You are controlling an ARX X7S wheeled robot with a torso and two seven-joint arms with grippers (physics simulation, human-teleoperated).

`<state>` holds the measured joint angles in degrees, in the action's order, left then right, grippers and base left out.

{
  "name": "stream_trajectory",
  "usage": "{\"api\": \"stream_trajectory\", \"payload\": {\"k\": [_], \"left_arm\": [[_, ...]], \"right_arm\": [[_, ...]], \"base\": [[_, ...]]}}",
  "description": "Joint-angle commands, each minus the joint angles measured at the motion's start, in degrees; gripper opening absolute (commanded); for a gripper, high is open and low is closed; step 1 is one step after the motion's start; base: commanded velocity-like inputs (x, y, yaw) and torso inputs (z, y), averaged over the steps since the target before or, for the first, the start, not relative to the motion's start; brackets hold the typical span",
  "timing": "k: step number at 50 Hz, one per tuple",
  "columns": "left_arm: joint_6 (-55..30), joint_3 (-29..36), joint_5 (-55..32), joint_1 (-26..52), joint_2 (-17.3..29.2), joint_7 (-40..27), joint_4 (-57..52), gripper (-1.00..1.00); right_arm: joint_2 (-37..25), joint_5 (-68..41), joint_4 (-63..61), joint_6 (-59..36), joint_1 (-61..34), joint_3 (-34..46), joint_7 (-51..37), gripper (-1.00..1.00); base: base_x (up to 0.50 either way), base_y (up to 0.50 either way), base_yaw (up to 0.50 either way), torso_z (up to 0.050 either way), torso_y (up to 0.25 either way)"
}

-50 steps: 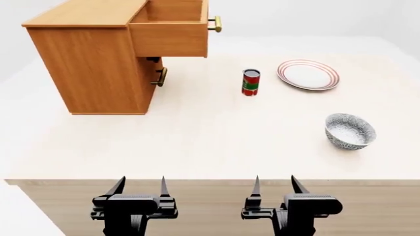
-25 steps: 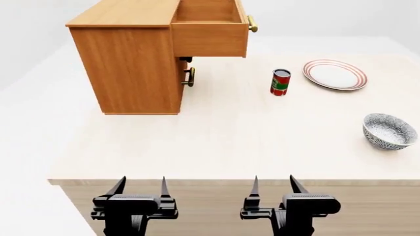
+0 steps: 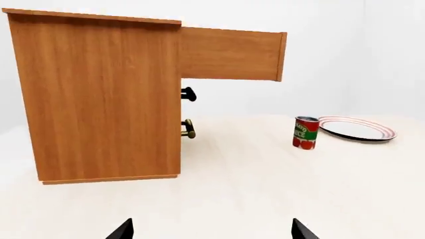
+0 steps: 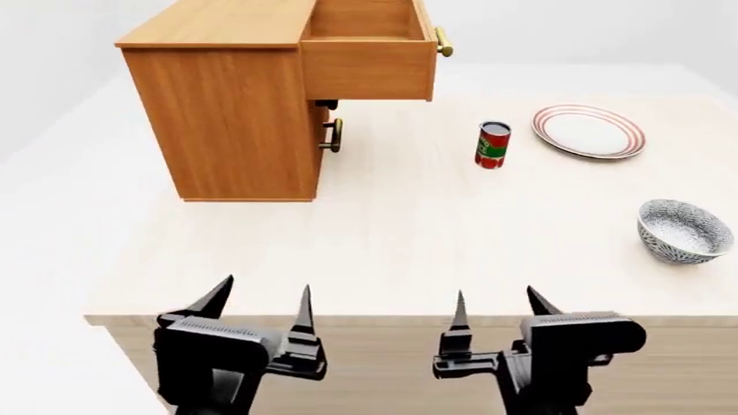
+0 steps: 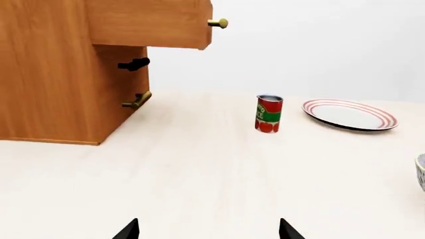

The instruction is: Put the bowl in the top drawer of the cabinet.

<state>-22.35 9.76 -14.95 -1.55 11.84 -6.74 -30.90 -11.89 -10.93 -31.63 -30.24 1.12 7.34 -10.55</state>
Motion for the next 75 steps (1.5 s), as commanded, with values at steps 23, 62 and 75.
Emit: {"api": "stream_trajectory", "payload": {"k": [23, 62, 75], "left_arm": [[-45.69, -20.44, -46.00, 36.66, 8.15, -12.20, -23.42, 1.00], [-48.52, -16.24, -98.23, 63.14, 24.78, -55.43, -8.41, 1.00], [-42.57, -14.83, -107.87, 65.37, 31.55, -63.89, -10.88, 1.00]], "right_arm": [[-27.27, -83.63, -5.86, -46.36, -63.69, -4.87, -44.56, 1.00], [-15.61, -36.64, 49.13, -30.82, -101.01, 26.74, 6.48, 1.00], [-14.67, -34.17, 55.98, -28.21, -104.26, 28.34, 9.99, 1.00]], "base": [[0.02, 0.00, 0.00, 0.000, 0.000], [0.14, 0.00, 0.00, 0.000, 0.000], [0.14, 0.00, 0.00, 0.000, 0.000]]}}
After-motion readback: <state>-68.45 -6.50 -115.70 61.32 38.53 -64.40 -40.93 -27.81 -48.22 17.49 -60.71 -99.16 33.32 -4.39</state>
